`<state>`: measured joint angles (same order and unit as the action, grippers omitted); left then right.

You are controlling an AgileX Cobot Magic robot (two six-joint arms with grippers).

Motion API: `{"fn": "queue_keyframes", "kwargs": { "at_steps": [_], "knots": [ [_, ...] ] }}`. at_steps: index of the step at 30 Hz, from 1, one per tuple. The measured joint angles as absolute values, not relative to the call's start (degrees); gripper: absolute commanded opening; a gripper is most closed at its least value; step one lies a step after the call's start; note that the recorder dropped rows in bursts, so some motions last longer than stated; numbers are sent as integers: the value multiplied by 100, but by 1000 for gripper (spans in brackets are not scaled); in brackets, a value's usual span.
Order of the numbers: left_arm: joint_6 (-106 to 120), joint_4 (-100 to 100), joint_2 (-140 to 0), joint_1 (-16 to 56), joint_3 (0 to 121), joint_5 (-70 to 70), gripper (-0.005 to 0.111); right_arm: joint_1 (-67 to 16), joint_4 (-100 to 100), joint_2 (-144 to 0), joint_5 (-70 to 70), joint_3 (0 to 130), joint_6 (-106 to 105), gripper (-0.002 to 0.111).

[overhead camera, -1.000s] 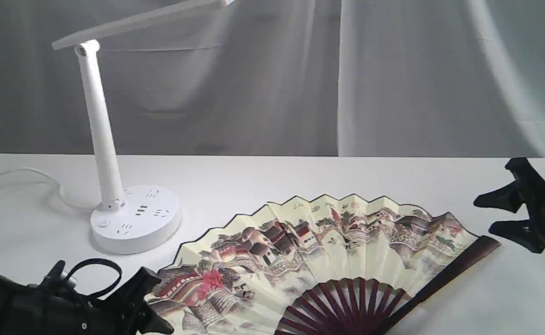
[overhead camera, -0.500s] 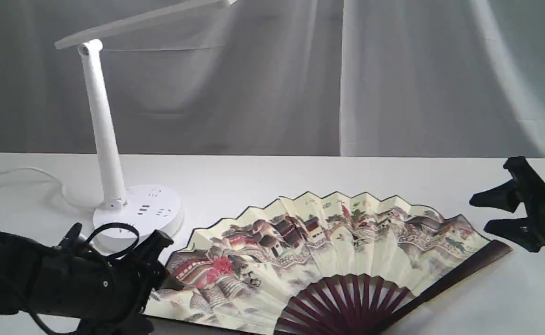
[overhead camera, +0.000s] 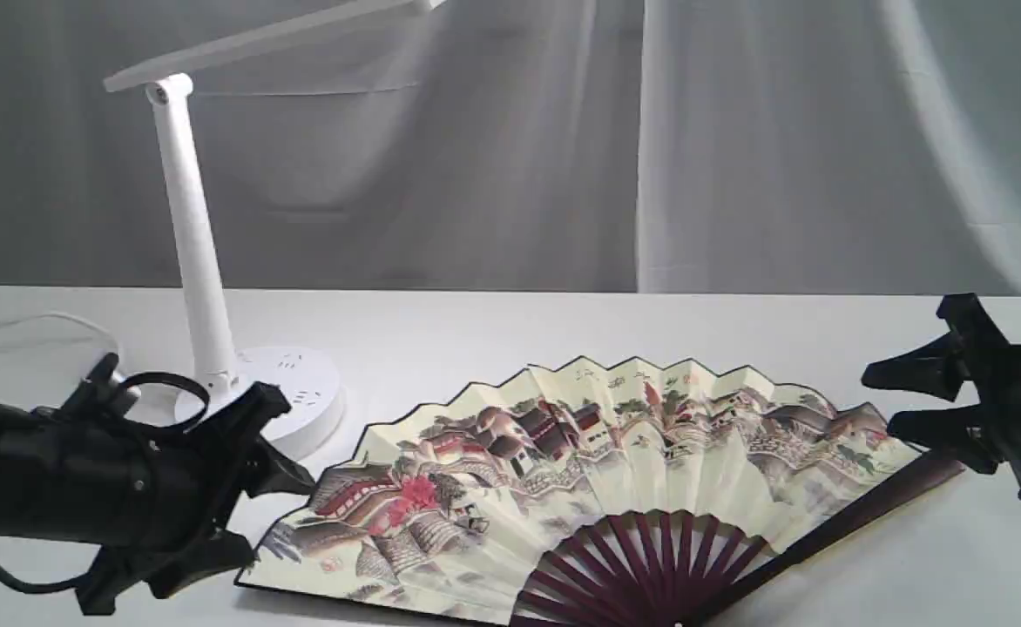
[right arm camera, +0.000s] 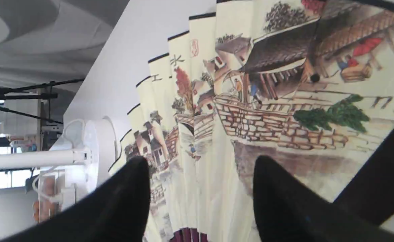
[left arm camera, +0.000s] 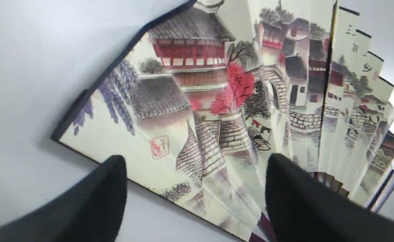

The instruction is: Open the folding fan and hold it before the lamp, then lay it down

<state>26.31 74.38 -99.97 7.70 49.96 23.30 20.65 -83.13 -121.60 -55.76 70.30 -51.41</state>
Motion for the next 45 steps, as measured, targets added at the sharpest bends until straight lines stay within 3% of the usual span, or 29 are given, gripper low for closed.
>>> {"fn": "queue_keyframes", "kwargs": {
  "at_steps": [5,13,21,26,36,45],
  "knots": [
    [2598,6607,-9512,524,4996,2428,43,2065,-8089,-12050,-5776,7030,-5141,47],
    [2030,4874,-9098,282,5007,2564,43,2065,-7074,-11306,-5412,7030,-5152,47],
    [-285,808,-8980,271,5017,3243,43,1995,-5610,-10658,-5063,7030,-4690,46],
    [-1389,-987,-8685,271,5017,3580,43,1506,-4349,-10227,-4766,7030,-4188,43],
    [-1704,-1133,-8098,271,5017,3570,41,481,-1567,-9609,-4487,7030,-1929,43],
    [-1752,-1023,-8071,815,5017,3636,14,470,-1286,-9218,-4574,7017,-1302,36]
  ]
}}
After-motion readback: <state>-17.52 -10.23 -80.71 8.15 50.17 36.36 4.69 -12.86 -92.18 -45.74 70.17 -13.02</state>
